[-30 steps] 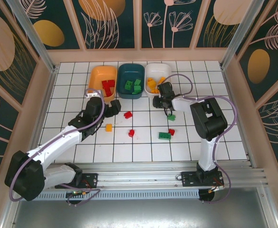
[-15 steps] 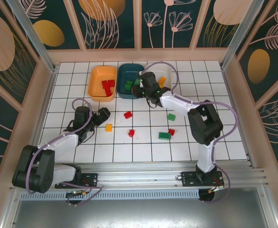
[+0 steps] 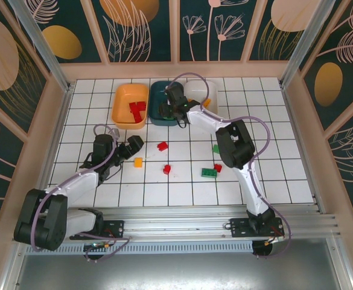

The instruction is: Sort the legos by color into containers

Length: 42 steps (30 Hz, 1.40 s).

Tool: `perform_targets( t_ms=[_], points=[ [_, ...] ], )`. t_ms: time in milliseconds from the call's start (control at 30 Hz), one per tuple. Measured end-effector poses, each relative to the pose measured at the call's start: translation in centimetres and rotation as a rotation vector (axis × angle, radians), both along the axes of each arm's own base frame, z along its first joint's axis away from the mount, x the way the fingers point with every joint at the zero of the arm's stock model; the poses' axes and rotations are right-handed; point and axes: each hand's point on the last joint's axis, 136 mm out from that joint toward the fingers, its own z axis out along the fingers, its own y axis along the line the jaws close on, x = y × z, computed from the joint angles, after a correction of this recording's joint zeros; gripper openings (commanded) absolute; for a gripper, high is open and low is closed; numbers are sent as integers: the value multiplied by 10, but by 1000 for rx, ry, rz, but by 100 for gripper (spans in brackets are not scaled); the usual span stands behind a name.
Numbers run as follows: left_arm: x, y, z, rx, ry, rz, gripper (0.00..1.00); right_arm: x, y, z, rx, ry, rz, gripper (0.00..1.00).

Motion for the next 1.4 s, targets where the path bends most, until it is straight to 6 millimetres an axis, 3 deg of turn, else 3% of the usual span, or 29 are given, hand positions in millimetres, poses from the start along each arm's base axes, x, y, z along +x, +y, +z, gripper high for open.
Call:
perform_targets(
  t_ms=[133, 200, 300, 433, 533, 633, 700, 767, 867, 1233, 1400],
  points=[
    [3, -2, 10, 8, -22, -16, 99, -2, -6, 10, -14, -22, -16, 59],
    [6, -4, 16, 11, -38, -31, 99, -13, -17, 19, -27, -30, -29, 59],
    [6, -15, 27, 32, -77, -71, 98, -46, -44, 39, -33, -53, -59, 60],
    [0, -55, 49, 61, -147, -195, 99, -98, -97, 58, -6, -87, -143, 67],
    [-6, -92, 52, 70, -170, -301, 99, -135, -143, 34, -10, -38, -226, 74],
    [-9, -119, 34, 100, -135, -380, 99, -167, -183, -12, -49, 76, -288, 77],
    [-7, -126, 19, 119, -101, -400, 99, -184, -200, -35, -75, 147, -318, 77],
    [-3, -129, 6, 133, -72, -404, 99, -194, -206, -47, -83, 192, -330, 78],
    [1, -131, 0, 138, -57, -406, 99, -197, -206, -49, -70, 204, -336, 78],
    [6, -135, 7, 126, -81, -407, 98, -191, -225, -48, -72, 200, -431, 77],
    [7, -133, 9, 131, -87, -398, 99, -192, -221, -58, -57, 230, -429, 76]
  ],
)
